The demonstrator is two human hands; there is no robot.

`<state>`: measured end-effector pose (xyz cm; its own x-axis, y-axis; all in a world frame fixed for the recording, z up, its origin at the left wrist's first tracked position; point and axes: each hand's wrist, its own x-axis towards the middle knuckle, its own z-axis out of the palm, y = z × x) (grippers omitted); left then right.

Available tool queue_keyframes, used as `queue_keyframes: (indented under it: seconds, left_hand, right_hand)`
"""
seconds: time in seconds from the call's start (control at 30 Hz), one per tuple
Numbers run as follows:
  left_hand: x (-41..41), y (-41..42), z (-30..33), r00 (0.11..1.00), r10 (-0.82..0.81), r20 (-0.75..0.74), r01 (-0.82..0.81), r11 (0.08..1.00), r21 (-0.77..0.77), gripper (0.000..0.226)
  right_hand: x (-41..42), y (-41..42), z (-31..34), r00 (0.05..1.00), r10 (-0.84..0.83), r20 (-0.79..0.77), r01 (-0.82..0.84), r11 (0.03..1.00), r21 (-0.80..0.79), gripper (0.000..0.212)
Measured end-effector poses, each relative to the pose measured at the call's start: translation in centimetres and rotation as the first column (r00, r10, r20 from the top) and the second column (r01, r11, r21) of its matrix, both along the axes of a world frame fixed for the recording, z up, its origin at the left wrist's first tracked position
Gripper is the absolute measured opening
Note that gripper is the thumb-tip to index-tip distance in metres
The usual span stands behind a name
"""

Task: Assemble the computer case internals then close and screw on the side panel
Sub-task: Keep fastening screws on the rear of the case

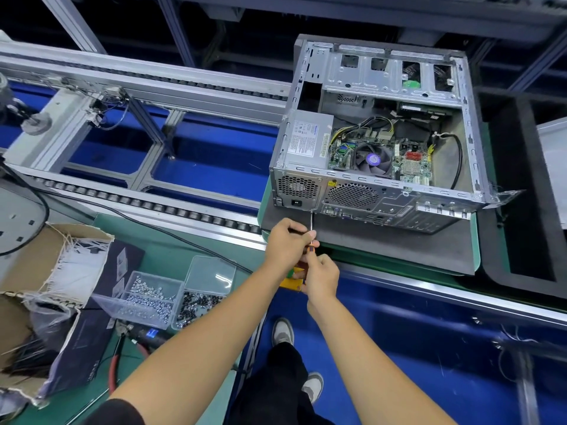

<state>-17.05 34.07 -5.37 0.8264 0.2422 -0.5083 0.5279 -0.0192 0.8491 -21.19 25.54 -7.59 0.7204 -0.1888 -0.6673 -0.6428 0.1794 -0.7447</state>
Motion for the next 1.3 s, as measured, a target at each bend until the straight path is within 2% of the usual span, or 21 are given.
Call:
queue_keyframes:
  seconds: [0.13, 0.23, 0.33, 0.43, 0.5, 0.57, 0.67, 0.73, 0.83, 0.9, 1.03, 1.13, 1.17, 1.2, 1.23, 1.3]
  left_hand:
    - [-0.4, -0.2, -0.7, 0.999, -0.024, 0.022, 0.020, 0.983, 0.183, 0.031]
    - [-0.8, -0.3, -1.3, 0.997, -0.072, 0.025, 0.069, 0.992, 0.107, 0.029]
    - [-1.4, -0.3, -1.8, 0.989, -0.144, 0.016, 0.142, 0.986, 0.085, 0.022]
    - [-2.1, -0.3, -2.1, 0.984, -0.176, 0.020, 0.176, 0.984, 0.000, 0.018]
    - [-2.2, -0.3, -2.0, 0.990, -0.141, 0.021, 0.141, 0.990, 0.009, 0.019]
    - [-2.0, -0.2, -1.7, 0.998, -0.058, -0.008, 0.058, 0.998, 0.025, 0.024]
    - [-1.5, -0.2, -1.6, 0.997, 0.038, -0.072, -0.039, 0.999, -0.008, 0.033]
    - [-1.5, -0.2, -1.8, 0.997, 0.046, -0.064, -0.044, 0.999, 0.032, 0.038]
    - [-1.8, -0.3, -2.1, 0.998, 0.057, 0.000, -0.056, 0.994, 0.093, 0.042]
    - [-2.0, -0.2, -2.1, 0.999, 0.024, 0.024, -0.026, 0.992, 0.124, 0.038]
    - [-2.6, 0.3, -2.1, 0.981, -0.189, -0.037, 0.192, 0.973, 0.129, 0.012]
    - [-3.1, 0.7, -2.1, 0.960, -0.278, 0.024, 0.270, 0.947, 0.172, 0.011]
    - [-3.2, 0.7, -2.1, 0.969, -0.246, 0.038, 0.236, 0.957, 0.166, 0.012]
    - [-3.1, 0.7, -2.1, 0.978, -0.203, 0.046, 0.194, 0.969, 0.153, 0.014]
    - [-3.1, 0.5, -2.1, 0.985, -0.164, 0.050, 0.156, 0.979, 0.134, 0.017]
    - [-3.0, 0.0, -2.0, 0.993, -0.109, 0.044, 0.107, 0.993, 0.048, 0.020]
  right_hand:
    - [0.0, 0.2, 0.2, 0.997, -0.074, -0.032, 0.075, 0.996, 0.038, 0.029]
    - [0.1, 0.4, -0.2, 0.996, -0.078, -0.039, 0.081, 0.995, 0.064, 0.020]
    - [0.3, 0.5, -0.7, 0.995, -0.090, -0.047, 0.093, 0.994, 0.061, 0.031]
    - [0.2, 0.5, -1.1, 0.985, -0.144, -0.092, 0.152, 0.984, 0.090, 0.032]
    - [0.1, 0.4, -1.2, 0.980, -0.149, -0.132, 0.169, 0.973, 0.158, 0.028]
    - [0.1, 0.4, -1.3, 0.983, -0.087, -0.159, 0.118, 0.974, 0.195, 0.029]
    - [-0.2, 0.4, -1.3, 0.995, 0.008, -0.103, 0.015, 0.975, 0.221, 0.023]
    - [-0.6, 0.5, -1.3, 0.999, 0.036, -0.035, -0.028, 0.976, 0.217, 0.010]
    - [-0.8, 0.6, -1.4, 0.998, 0.045, -0.053, -0.038, 0.991, 0.131, 0.018]
    - [-0.9, 0.6, -1.4, 0.997, 0.004, -0.075, 0.005, 0.994, 0.112, 0.021]
    - [-1.2, 0.4, -1.3, 0.996, -0.015, -0.090, 0.024, 0.995, 0.098, 0.024]
    - [-1.2, -0.2, -0.8, 0.996, 0.022, -0.087, -0.011, 0.993, 0.116, 0.023]
    - [-1.2, -0.3, -0.6, 0.996, 0.061, -0.069, -0.054, 0.994, 0.091, 0.025]
    - [-1.1, -0.5, -0.3, 0.991, 0.130, -0.041, -0.130, 0.992, 0.001, 0.031]
    - [-1.1, -0.5, 0.0, 0.977, 0.210, -0.023, -0.211, 0.966, -0.153, 0.039]
    - [-1.2, -0.8, 0.9, 0.956, 0.293, -0.026, -0.263, 0.809, -0.527, 0.038]
